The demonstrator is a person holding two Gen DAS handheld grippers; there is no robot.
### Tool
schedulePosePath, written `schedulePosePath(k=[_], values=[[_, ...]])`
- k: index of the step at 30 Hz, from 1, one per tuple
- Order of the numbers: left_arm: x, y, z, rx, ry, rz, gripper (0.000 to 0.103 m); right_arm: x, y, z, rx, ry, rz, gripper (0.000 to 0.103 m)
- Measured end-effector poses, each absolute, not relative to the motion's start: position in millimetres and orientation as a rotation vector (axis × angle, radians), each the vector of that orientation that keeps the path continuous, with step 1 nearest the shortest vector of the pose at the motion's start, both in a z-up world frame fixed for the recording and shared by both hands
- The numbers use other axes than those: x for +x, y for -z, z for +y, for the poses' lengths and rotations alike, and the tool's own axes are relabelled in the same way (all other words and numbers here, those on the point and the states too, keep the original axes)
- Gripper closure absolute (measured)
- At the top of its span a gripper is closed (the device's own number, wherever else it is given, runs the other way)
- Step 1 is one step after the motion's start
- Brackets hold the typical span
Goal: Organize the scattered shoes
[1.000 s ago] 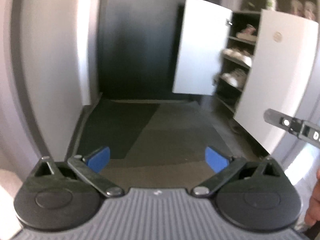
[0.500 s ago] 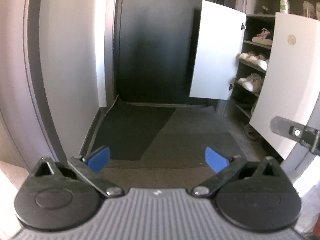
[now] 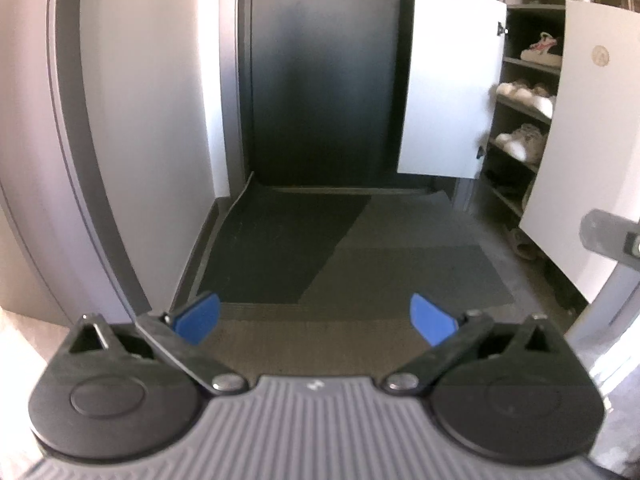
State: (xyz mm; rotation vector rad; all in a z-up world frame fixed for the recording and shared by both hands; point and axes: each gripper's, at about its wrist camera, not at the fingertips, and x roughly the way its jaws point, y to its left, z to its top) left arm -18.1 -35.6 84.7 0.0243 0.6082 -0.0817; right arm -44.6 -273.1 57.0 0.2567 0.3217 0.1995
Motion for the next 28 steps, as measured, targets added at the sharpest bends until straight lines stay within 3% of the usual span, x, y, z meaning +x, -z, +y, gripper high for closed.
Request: schedulePosePath(k=[28], values=[[-18,-88,-10,-0.045,0.043,0.640,0.000,-42,-54,-260,0.227,-0.189,0.361,0.000]])
